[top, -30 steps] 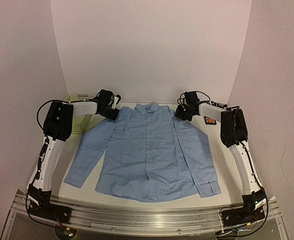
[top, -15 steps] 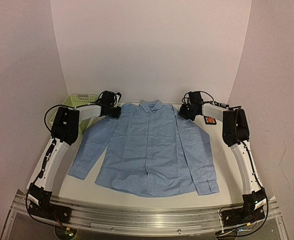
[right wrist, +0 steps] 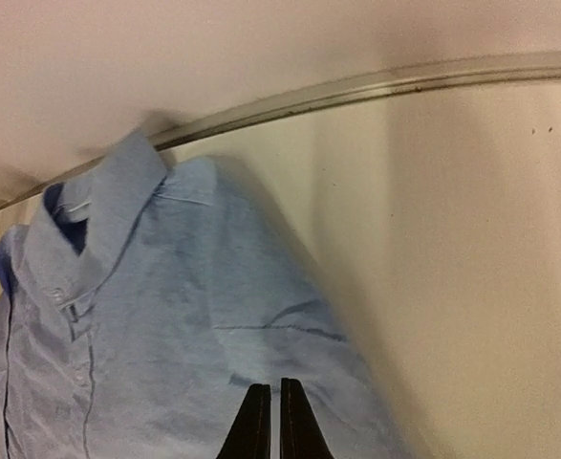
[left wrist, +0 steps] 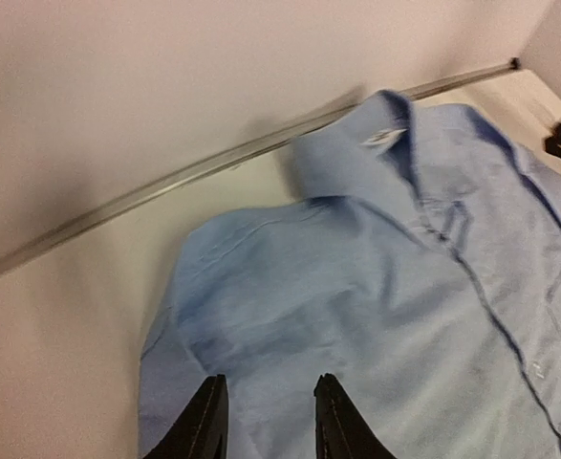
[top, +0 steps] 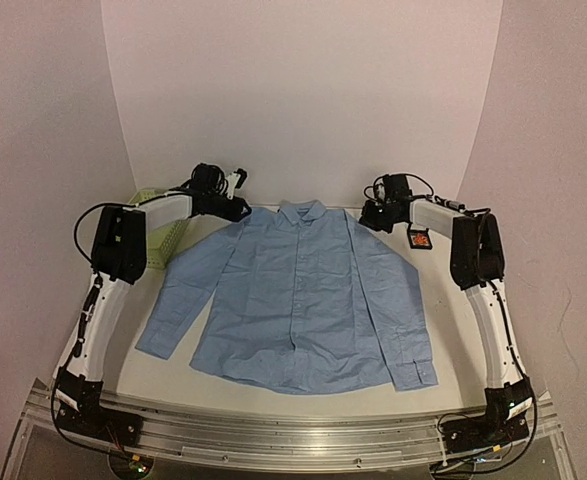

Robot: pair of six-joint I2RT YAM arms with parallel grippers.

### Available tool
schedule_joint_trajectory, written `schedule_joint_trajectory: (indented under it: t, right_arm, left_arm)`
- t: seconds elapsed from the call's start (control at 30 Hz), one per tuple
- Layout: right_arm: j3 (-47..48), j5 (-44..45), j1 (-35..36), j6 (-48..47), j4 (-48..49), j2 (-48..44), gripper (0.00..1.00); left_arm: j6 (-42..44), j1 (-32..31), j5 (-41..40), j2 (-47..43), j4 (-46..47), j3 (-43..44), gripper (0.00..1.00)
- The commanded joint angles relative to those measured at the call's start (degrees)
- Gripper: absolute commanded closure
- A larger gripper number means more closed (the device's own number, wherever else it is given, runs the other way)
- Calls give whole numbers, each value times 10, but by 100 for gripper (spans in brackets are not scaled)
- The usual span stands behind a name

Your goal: Pin the brooch onto the clothing

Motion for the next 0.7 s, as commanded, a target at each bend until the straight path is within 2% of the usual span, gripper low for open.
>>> schedule_joint_trajectory:
  t: [0.0,0.1,0.2,0.3,0.4,0.5,0.67]
  right_arm:
    - [-113,-13,42,-64,11,-204,95]
    - [-270,-3,90,-77,-1,-307,95]
    - [-387,8,157,-87,-25,-383,98]
    - [-479,16,247,-107,-34,-443,100]
    - [-510,25,351,-128,-24,-468,100]
    - [-507,46,423,-158,-23,-457,100]
    - [-496,47,493,-181,-15,-401,100]
  left_arm:
    - [144,-33,125,-224,-50,-145,74]
    - [229,-53,160,-326,-89,-319,77]
    - [316,-68,170,-410,-106,-454,78]
    - [314,-70,168,-439,-74,-528,78]
    - [271,-70,167,-419,-38,-542,79]
    - [239,-70,155,-364,-35,-510,82]
    - [227,-77,111,-297,-25,-484,86]
